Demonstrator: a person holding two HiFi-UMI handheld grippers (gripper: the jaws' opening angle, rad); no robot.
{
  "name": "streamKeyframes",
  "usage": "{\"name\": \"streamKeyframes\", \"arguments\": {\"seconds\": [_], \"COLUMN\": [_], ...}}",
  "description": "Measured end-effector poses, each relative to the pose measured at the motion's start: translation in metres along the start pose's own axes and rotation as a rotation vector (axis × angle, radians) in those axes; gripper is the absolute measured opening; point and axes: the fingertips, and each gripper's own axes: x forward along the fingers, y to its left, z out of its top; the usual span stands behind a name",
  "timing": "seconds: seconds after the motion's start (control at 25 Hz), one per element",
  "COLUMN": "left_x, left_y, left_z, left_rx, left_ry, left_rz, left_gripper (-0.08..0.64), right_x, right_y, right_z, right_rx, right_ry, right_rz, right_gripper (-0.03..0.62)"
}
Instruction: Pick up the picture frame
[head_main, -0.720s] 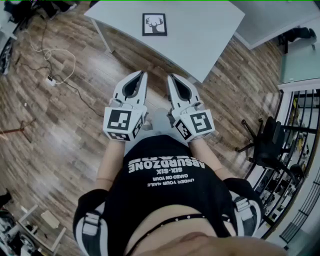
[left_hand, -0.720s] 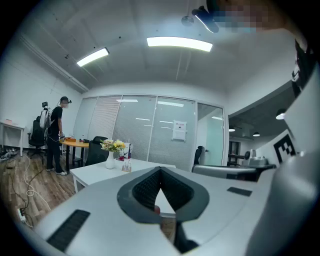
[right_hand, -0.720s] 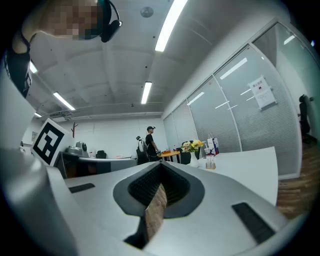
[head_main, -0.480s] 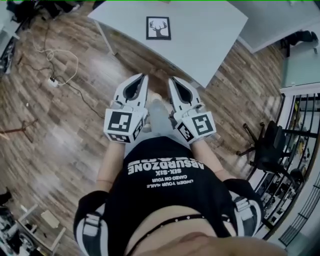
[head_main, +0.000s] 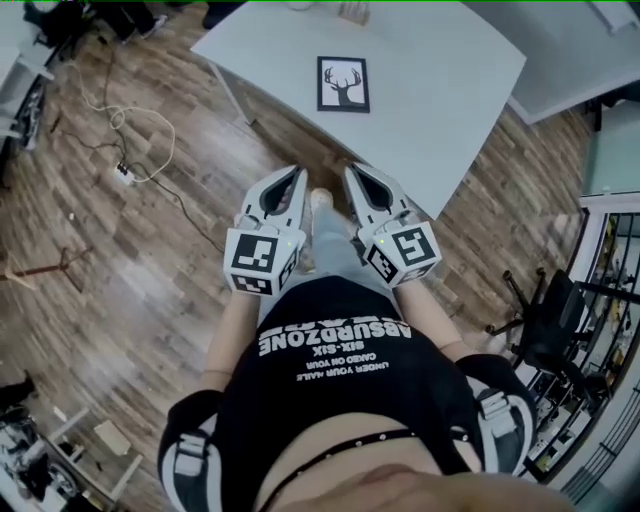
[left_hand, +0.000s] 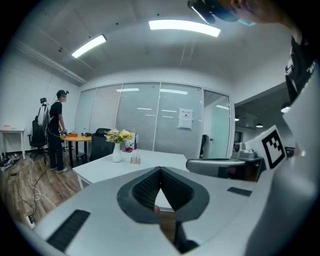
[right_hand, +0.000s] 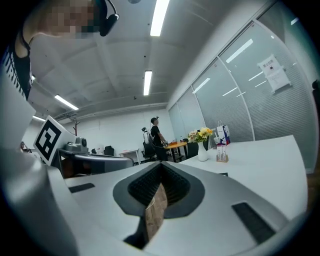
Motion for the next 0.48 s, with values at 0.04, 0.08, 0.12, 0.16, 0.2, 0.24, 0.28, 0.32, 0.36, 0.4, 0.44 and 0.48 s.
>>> {"name": "streamKeyframes", "arguments": {"seconds": [0.04,0.08,0.12,0.16,0.2,0.24,0.28,0.32,0.36,0.4,0.44,0.48], "left_x": [0.009,0.019,0.028,0.039,0.051,0.065,0.08,0.095,0.109,0.122,0.133,0.145], "left_y": [0.007,0.015,0.024,0.032,0.04,0.046,0.05,0.052,0.054,0.057,0.061,0.066], "left_z": [0.0,0.001,0.005,0.011,0.016,0.02,0.021,0.019,0.017,0.015,0.014,0.015], "left_rx": [-0.004,-0.005,-0.001,0.007,0.014,0.019,0.019,0.015,0.009,0.005,0.005,0.008], "left_ry": [0.006,0.012,0.019,0.027,0.035,0.042,0.049,0.054,0.06,0.066,0.074,0.082], "left_rz": [0.001,0.0,-0.005,-0.011,-0.017,-0.023,-0.03,-0.04,-0.05,-0.056,-0.059,-0.059], "left_gripper": [0.011,0.011,0.011,0.011,0.011,0.011,0.011,0.011,0.011,0.011,0.011,0.011], "right_x": [0.01,0.02,0.031,0.044,0.056,0.068,0.077,0.084,0.09,0.097,0.104,0.112], "right_y": [-0.007,-0.013,-0.019,-0.024,-0.032,-0.044,-0.057,-0.071,-0.084,-0.096,-0.106,-0.116], "right_z": [0.0,0.001,0.004,0.007,0.01,0.01,0.007,0.003,0.0,-0.003,-0.004,-0.004], "right_rx": [-0.004,-0.008,-0.011,-0.015,-0.021,-0.027,-0.032,-0.034,-0.035,-0.033,-0.03,-0.027], "right_ry": [0.011,0.022,0.033,0.044,0.055,0.065,0.074,0.08,0.085,0.089,0.095,0.103], "right_rz": [-0.001,-0.001,-0.002,-0.003,-0.005,-0.01,-0.015,-0.02,-0.025,-0.028,-0.031,-0.035], "right_gripper": [0.017,0.017,0.017,0.017,0.017,0.017,0.017,0.017,0.017,0.017,0.018,0.018]}}
